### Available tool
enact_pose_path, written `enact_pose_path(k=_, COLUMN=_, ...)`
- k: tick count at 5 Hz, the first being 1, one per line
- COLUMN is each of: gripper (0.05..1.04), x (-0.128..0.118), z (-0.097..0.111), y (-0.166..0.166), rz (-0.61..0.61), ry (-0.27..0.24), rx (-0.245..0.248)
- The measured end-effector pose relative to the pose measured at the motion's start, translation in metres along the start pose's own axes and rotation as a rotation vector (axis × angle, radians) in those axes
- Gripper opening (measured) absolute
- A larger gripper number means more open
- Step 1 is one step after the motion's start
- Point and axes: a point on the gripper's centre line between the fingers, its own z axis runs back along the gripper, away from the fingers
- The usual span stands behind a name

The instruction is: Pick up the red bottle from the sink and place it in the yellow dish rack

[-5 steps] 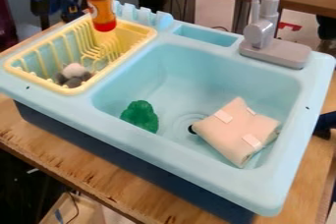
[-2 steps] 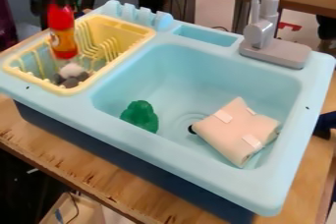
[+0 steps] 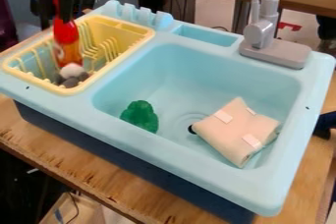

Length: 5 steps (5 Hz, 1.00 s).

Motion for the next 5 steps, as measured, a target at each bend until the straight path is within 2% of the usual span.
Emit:
enact_pose_path(k=1, gripper=0.336, x=-0.001, z=-0.008, y=-0.005, rz=0.000, ry=0.040, rx=-0.075)
enact_pose_path(k=2, gripper=0.383, x=0.000, z=-0.008, y=-0.004, rz=0.027, ry=0.116, rx=-0.086)
enact_pose_path(k=3, gripper=0.679, x=0.003, z=-0.014, y=-0.002, rz=0.027, ry=0.198, rx=-0.066)
enact_pose_path(k=4, gripper=0.961, x=0.015, z=0.025, y=-0.011, rz=0.025, ry=0.162, rx=0.081)
enact_pose_path(k=5, gripper=1.005, x=0.017, z=0.045, y=-0.034, rz=-0.051, ry=0.099, rx=0.094)
